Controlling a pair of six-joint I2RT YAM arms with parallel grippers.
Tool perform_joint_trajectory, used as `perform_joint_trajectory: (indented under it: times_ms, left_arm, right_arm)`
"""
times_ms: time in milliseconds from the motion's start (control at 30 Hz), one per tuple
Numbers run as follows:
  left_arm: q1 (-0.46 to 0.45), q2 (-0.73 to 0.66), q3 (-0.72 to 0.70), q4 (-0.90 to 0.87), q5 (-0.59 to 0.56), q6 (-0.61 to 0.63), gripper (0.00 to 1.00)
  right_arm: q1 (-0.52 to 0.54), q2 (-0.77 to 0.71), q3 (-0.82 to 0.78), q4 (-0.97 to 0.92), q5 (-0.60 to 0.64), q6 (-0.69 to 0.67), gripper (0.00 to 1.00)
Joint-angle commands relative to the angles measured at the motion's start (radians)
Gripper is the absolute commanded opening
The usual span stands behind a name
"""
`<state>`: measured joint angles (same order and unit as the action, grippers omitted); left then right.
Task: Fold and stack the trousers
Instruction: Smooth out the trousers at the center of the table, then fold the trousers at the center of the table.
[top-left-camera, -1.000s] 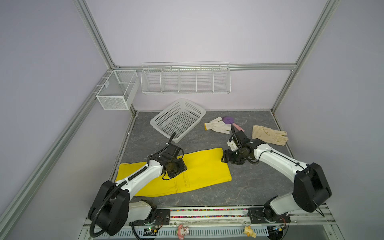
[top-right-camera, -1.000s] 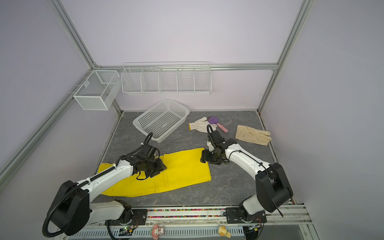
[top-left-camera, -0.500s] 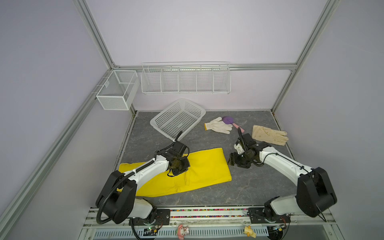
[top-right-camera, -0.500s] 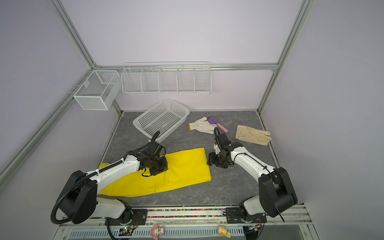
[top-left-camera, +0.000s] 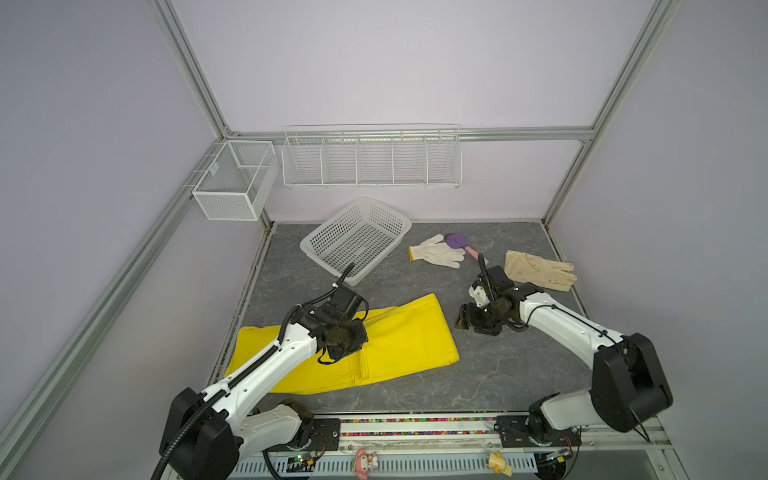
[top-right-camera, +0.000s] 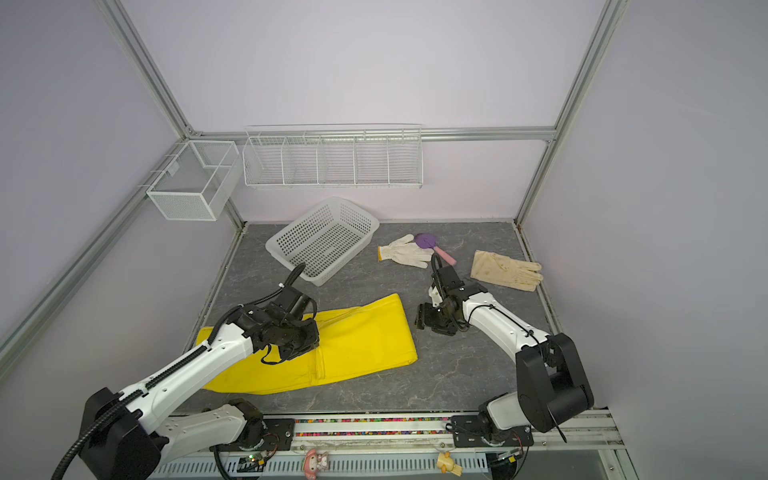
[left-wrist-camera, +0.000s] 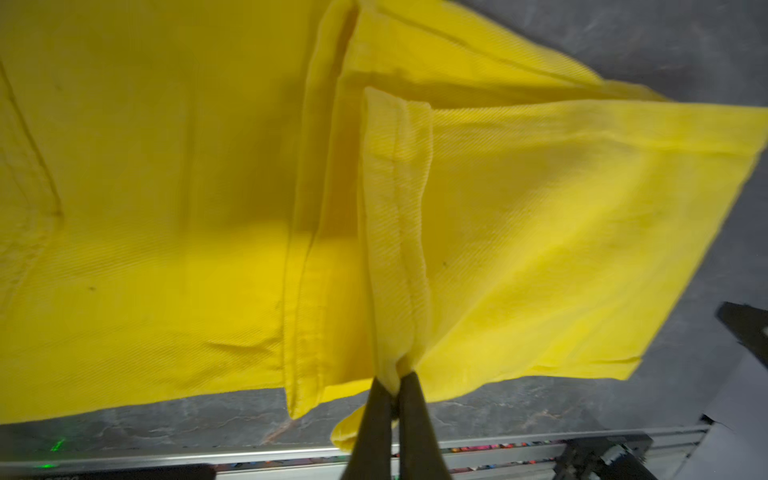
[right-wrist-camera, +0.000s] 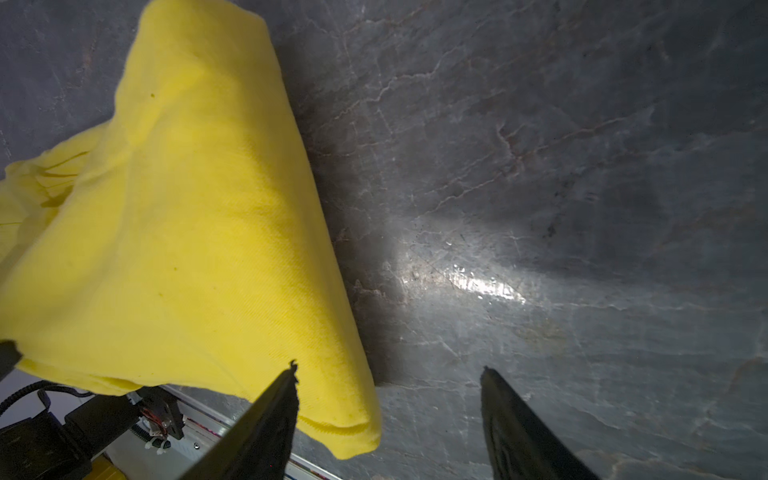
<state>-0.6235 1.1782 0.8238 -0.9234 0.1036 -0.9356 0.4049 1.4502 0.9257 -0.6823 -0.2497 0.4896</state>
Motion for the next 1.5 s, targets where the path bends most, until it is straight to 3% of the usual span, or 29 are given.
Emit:
perform_joint_trajectory:
  times_ms: [0, 100, 233, 500, 767, 1000, 1333, 1467]
  left_arm:
    - [0.01, 0.059, -0.019, -0.029, -0.104, -0.043, 0.0]
    - [0.021, 0.143, 0.016, -0.011, -0.193, -0.03, 0.0]
    - [0.025, 0.254, 0.062, 0.051, -0.183, 0.008, 0.0]
    - [0.025, 0.227, 0.077, 0.051, -0.274, 0.041, 0.01]
    - [0.027, 0.316, 0.002, 0.103, -0.188, 0.031, 0.05]
    - [0.027, 0.326, -0.021, 0.07, -0.184, 0.035, 0.08]
    - [0.027, 0.36, -0.006, 0.1, -0.123, 0.058, 0.21]
    - [0.027, 0.358, 0.011, 0.073, -0.134, 0.068, 0.28]
  right_arm:
    - [0.012, 0.022, 0.002, 0.017, -0.018, 0.006, 0.71]
    - [0.026, 0.045, 0.014, 0.035, -0.032, 0.01, 0.71]
    - [0.043, 0.065, 0.037, 0.065, -0.063, 0.023, 0.72]
    - [0.063, 0.115, 0.042, 0.152, -0.105, 0.045, 0.73]
    - [0.121, 0.216, 0.068, 0.244, -0.168, 0.066, 0.71]
    - [0.112, 0.242, 0.05, 0.185, -0.085, -0.015, 0.68]
    - [0.147, 0.324, 0.048, 0.198, -0.112, -0.037, 0.55]
    - [0.174, 0.333, 0.058, 0.18, -0.088, -0.046, 0.41]
